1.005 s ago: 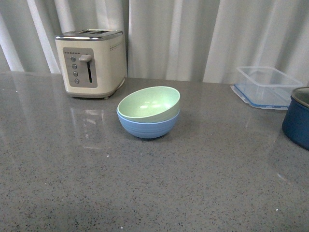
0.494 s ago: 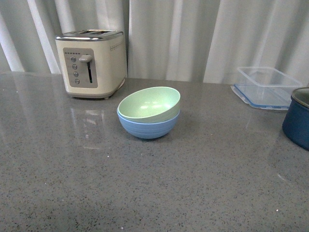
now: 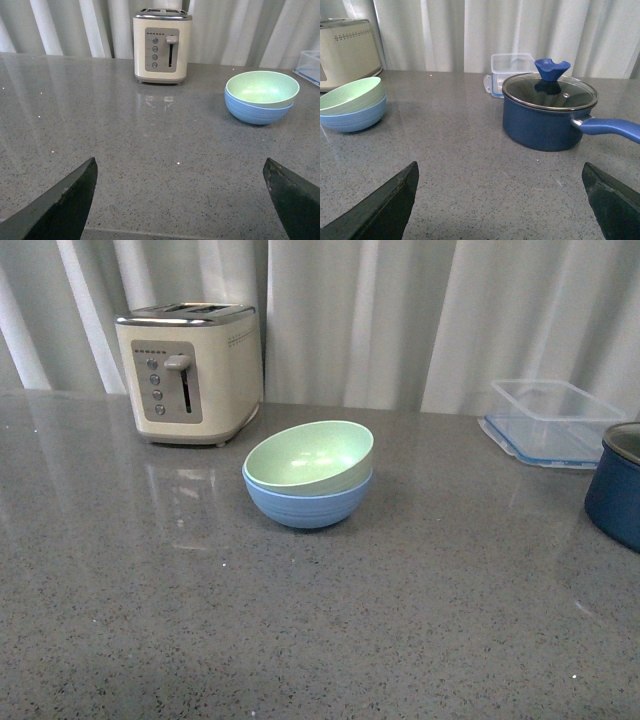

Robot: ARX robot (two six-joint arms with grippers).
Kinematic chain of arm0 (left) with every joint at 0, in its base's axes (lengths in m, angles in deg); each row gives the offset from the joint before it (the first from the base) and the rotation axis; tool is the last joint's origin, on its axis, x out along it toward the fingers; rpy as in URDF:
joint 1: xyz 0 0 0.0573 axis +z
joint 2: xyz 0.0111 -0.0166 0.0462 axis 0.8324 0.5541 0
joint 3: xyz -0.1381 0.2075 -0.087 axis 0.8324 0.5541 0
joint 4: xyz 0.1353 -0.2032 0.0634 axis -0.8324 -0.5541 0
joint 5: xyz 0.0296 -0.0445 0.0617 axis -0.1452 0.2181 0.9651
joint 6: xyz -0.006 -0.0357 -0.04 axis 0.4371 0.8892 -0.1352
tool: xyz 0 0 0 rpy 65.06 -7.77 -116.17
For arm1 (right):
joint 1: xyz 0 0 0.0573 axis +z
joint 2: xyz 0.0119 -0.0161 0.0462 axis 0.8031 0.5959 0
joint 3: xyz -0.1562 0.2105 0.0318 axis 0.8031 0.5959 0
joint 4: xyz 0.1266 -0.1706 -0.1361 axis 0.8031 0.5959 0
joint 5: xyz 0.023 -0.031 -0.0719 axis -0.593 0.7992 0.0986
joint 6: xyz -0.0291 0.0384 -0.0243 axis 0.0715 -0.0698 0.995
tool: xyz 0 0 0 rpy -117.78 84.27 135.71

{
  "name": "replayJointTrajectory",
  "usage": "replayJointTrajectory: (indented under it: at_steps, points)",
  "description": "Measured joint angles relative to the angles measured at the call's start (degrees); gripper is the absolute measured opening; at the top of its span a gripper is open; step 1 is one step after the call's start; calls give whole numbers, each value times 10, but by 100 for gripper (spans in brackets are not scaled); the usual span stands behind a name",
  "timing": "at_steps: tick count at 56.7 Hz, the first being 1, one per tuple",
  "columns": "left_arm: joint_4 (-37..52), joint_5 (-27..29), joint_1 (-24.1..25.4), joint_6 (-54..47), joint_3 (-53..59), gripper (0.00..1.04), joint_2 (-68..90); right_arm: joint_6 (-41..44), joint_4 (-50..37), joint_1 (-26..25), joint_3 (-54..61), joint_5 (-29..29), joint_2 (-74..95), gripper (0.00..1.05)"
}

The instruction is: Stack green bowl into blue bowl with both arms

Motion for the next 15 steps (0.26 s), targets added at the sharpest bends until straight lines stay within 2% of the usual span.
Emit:
replayJointTrajectory:
  at_steps: [15]
  points:
    - [0,0,0,0,0,98,0,0,0,0,0,0,0,95]
